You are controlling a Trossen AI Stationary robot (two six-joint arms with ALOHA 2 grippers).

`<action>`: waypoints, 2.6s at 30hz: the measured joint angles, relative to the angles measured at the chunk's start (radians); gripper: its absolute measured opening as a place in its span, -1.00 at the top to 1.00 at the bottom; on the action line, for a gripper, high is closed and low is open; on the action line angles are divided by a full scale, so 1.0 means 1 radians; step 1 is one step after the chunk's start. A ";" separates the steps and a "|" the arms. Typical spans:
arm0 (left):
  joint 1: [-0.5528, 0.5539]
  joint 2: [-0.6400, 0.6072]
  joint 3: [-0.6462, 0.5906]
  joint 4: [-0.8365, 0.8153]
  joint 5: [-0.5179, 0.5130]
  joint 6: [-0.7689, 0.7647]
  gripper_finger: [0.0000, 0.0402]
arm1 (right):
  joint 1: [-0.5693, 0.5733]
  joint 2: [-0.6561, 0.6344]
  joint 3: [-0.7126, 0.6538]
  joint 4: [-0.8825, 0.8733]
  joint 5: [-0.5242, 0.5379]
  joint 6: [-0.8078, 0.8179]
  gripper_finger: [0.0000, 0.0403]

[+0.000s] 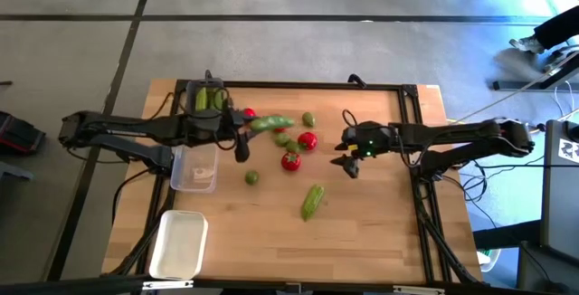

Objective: Sort produce into baskets
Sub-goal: Put the cucumber into the black bin, then put the lime into the transparent bin

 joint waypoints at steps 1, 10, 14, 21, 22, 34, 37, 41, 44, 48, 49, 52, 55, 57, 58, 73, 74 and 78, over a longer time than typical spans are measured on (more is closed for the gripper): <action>0.000 -0.016 0.000 -0.018 -0.032 -0.002 0.23 | 0.000 -0.002 0.000 -0.049 0.023 0.021 -0.20; 0.012 -0.138 0.000 -0.214 -0.353 -0.105 0.22 | 0.000 0.004 -0.059 -0.208 0.215 0.188 -0.20; 0.037 -0.155 0.000 -0.310 -0.458 -0.170 0.22 | -0.001 0.004 -0.112 -0.191 0.239 0.225 -0.20; 0.104 -0.150 0.000 -0.513 -0.530 -0.286 0.22 | -0.001 0.004 -0.169 -0.131 0.251 0.261 -0.20; 0.116 -0.148 0.000 -0.536 -0.541 -0.304 0.22 | -0.001 0.004 -0.175 -0.114 0.252 0.261 -0.20; 0.264 -0.078 -0.053 -0.673 -0.583 -0.448 0.22 | -0.001 0.004 -0.201 -0.041 0.258 0.255 -0.20; 0.298 -0.061 -0.089 -0.632 -0.584 -0.425 0.22 | -0.001 0.004 -0.201 -0.042 0.258 0.255 -0.20; 0.342 -0.043 -0.130 -0.593 -0.585 -0.425 0.22 | -0.001 0.004 -0.201 -0.042 0.259 0.255 -0.20; 0.370 -0.041 -0.162 -0.557 -0.587 -0.423 0.22 | -0.001 0.004 -0.201 -0.042 0.268 0.255 -0.20; 0.407 -0.041 -0.176 -0.551 -0.587 -0.447 0.22 | -0.001 0.004 -0.201 -0.042 0.268 0.254 -0.20; 0.415 -0.041 -0.176 -0.550 -0.587 -0.449 0.22 | -0.001 0.004 -0.201 -0.042 0.268 0.254 -0.20; 0.431 -0.041 -0.177 -0.545 -0.587 -0.445 0.21 | -0.001 0.004 -0.201 -0.042 0.268 0.254 -0.20; 0.452 -0.041 -0.177 -0.543 -0.560 -0.441 0.14 | -0.001 0.004 -0.201 -0.042 0.268 0.254 -0.20; 0.467 -0.041 -0.177 -0.533 -0.523 -0.419 0.05 | -0.001 0.004 -0.201 -0.042 0.268 0.254 -0.20; 0.473 -0.041 -0.177 -0.523 -0.499 -0.406 0.00 | -0.001 0.004 -0.201 -0.042 0.268 0.254 -0.20; 0.479 -0.045 -0.146 -0.505 -0.416 -0.312 -0.19 | -0.001 0.004 -0.201 -0.041 0.268 0.254 -0.20; 0.472 -0.046 -0.134 -0.505 -0.395 -0.305 -0.19 | -0.001 0.004 -0.201 -0.041 0.268 0.254 -0.20; 0.432 -0.045 -0.083 -0.497 -0.274 -0.271 -0.19 | -0.001 0.004 -0.201 -0.041 0.268 0.254 -0.20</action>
